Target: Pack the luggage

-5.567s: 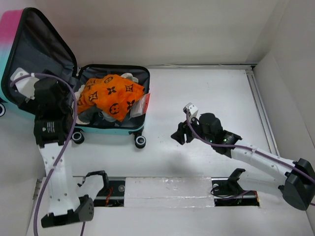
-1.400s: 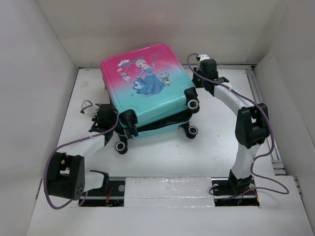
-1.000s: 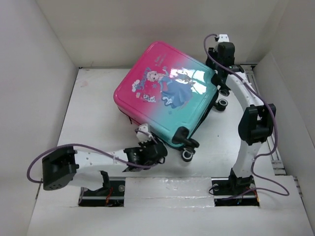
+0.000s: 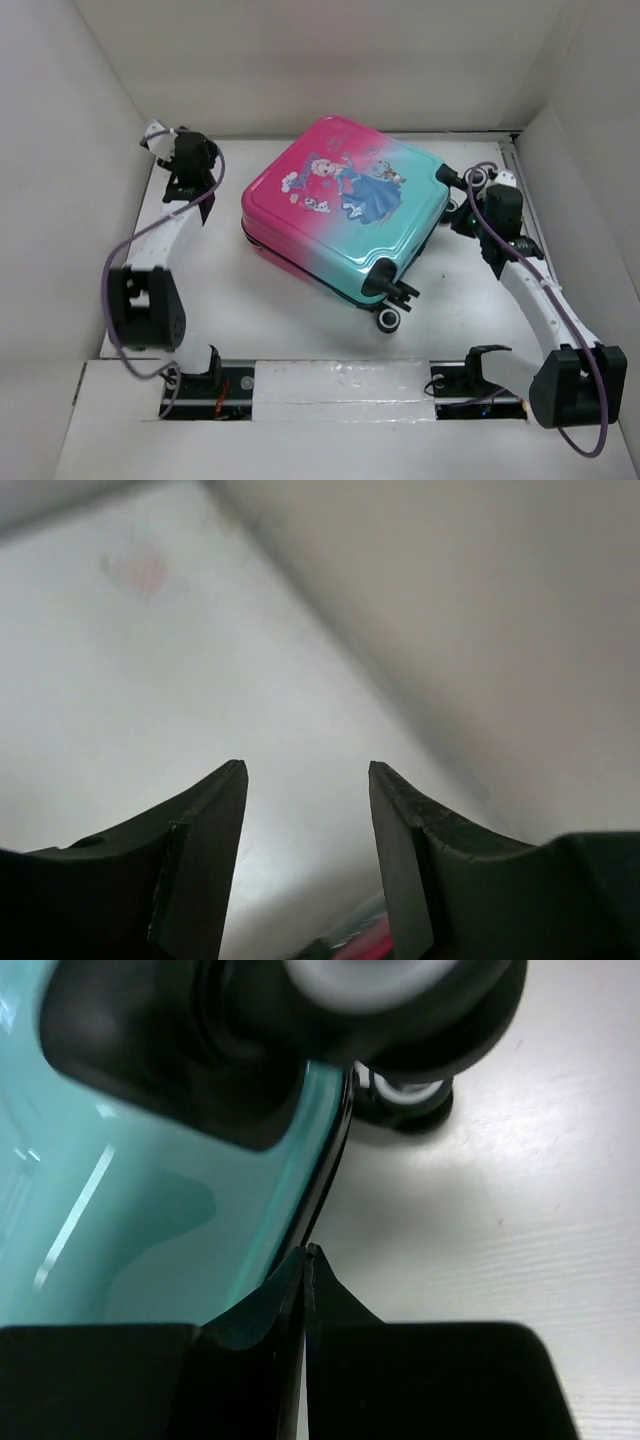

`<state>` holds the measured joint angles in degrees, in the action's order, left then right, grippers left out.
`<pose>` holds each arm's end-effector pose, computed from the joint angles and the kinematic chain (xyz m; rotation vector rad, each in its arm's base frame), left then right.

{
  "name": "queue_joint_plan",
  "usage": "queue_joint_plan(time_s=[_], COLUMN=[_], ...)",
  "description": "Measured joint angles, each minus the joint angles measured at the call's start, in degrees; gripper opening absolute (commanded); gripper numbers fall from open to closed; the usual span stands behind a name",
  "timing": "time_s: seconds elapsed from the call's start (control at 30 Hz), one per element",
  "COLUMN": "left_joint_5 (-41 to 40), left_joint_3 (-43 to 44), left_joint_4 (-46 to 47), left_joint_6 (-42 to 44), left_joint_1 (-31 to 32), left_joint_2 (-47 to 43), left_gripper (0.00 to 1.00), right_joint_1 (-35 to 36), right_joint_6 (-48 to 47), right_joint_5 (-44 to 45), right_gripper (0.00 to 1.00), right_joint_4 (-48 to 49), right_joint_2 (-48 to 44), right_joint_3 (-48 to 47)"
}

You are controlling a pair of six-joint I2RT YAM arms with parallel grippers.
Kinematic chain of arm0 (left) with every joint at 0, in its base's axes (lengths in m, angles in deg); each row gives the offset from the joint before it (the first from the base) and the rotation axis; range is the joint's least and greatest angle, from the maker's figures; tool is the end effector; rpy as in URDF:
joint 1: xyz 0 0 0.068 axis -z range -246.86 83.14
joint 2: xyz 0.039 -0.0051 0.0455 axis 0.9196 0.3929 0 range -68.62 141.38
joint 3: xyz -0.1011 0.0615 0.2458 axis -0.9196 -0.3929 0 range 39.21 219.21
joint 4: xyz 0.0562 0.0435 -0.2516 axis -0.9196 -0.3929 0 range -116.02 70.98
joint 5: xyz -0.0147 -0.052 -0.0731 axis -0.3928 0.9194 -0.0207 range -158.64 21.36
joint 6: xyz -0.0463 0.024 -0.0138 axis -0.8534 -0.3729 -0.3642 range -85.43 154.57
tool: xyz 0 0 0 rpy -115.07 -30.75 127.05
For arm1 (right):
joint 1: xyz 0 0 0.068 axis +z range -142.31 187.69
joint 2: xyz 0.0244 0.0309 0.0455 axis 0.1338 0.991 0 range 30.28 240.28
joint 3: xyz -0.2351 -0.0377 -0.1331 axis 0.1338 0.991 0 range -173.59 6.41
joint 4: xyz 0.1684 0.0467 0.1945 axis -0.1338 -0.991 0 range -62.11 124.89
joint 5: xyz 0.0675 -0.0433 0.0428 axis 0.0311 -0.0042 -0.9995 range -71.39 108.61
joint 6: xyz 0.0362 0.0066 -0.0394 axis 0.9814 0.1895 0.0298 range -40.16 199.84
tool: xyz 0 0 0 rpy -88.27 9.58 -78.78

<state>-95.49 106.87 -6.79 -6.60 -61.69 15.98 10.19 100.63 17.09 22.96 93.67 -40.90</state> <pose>0.3523 -0.0159 0.3536 -0.8344 1.4225 -0.2303 0.2503 0.0119 0.2878 0.3128 2.0473 0.2781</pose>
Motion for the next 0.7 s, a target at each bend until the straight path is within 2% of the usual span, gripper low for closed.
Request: queue_joint_plan(time_s=[0.07,0.17,0.27,0.33,0.4,0.5,0.6,0.63,0.7], left_joint_5=[6.1,14.3,19.2,18.9,17.7,14.3,8.6,7.2,2.1], left_joint_3=[-1.1,-4.9,-10.8,-16.2,-22.6,-33.3,-42.3,-44.3,-47.5], left_joint_4=[-1.5,-3.1,-1.2,2.8,6.6,6.4,2.9,1.4,-3.7], left_joint_6=[-1.5,-3.1,-4.4,-5.9,-7.6,-7.8,-8.6,-9.3,-10.3], left_joint_1=[-2.8,-1.9,0.7,1.7,0.6,1.7,7.6,10.5,17.8], left_joint_2=[6.5,12.2,12.4,10.4,6.2,-5.1,-17.7,-21.3,-29.0], left_gripper=[0.48,0.48,0.47,0.46,0.46,0.46,0.46,0.47,0.47], right_joint_1=[1.9,5.6,8.8,9.5,10.1,10.7,10.6,10.6,10.4], right_joint_6=[0.4,0.6,-0.3,-0.1,-0.9,-2.3,-5.9,-6.8,-8.2], right_joint_5=[0.4,0.0,0.6,1.2,1.9,1.6,0.2,-0.1,-0.6], right_gripper=[0.08,0.08,0.08,0.08,0.08,0.08,0.11,0.14,0.32], right_joint_4=[0.7,2.0,2.5,2.1,2.0,1.2,-2.3,-3.7,-7.9], right_joint_2=[0.0,3.0,10.1,14.1,19.3,29.4,42.1,46.6,55.3], right_joint_3=[2.6,4.3,2.5,-1.2,-6.3,-17.2,-34.2,-40.6,-54.5])
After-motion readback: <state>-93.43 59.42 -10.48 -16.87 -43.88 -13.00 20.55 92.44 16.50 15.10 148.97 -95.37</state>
